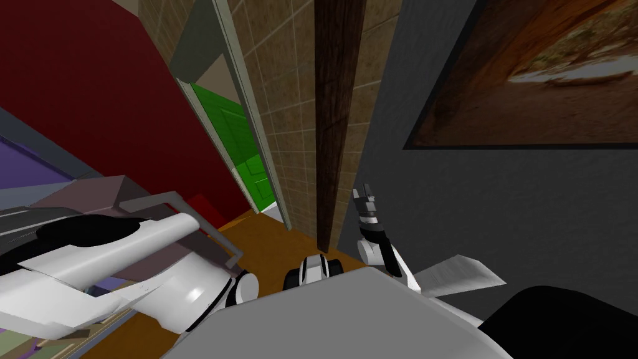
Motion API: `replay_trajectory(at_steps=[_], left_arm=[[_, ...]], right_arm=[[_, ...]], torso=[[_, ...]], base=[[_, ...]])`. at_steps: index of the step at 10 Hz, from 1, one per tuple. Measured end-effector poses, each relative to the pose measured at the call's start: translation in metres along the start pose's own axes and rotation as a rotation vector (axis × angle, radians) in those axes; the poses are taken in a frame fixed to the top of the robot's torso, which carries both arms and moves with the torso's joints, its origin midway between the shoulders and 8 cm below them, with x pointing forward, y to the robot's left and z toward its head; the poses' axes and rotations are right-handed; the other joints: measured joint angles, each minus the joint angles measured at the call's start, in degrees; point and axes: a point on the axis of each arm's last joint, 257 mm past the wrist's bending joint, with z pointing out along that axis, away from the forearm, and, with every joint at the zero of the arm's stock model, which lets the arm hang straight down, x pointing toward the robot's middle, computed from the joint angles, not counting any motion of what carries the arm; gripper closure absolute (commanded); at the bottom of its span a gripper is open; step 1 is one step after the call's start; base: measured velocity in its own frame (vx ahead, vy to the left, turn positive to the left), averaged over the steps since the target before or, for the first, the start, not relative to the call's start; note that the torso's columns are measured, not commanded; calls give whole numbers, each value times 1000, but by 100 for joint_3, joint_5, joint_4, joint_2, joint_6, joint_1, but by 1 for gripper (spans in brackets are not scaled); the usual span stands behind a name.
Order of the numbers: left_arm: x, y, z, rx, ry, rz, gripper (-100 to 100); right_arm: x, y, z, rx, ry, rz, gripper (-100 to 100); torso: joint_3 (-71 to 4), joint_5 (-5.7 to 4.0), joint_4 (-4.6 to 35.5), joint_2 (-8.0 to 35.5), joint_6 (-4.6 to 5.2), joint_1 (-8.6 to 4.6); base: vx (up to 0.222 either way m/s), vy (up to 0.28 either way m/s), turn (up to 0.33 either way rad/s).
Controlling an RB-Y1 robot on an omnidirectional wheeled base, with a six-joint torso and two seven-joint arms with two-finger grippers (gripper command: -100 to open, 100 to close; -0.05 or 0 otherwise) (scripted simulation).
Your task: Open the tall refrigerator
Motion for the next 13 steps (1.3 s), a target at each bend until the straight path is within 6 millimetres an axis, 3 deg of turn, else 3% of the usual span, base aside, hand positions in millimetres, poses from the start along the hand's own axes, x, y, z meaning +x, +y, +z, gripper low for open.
replay_trajectory(at_steps=[2,7,8,13], left_arm=[[-1,-10,-3,-2,-11,1,-100],[-9,-32,-10,-24,-40,1,-100],[-10,-31,-10,-29,-41,3,0],[-10,-31,-11,-29,-42,3,0]], right_arm=[[0,0,0,0,0,0,0],[0,0,0,0,0,0,0],[0,0,0,0,0,0,0],[0,0,0,0,0,0,0]], torso=[[7,42,-10,-8,-32,41],[-7,27,-5,-18,-35,47],[-6,36,-11,-23,-36,42],[3,42,-13,-15,-34,34]], base=[[-21,38,-48],[-15,32,-42],[-5,-3,4],[0,0,0]])
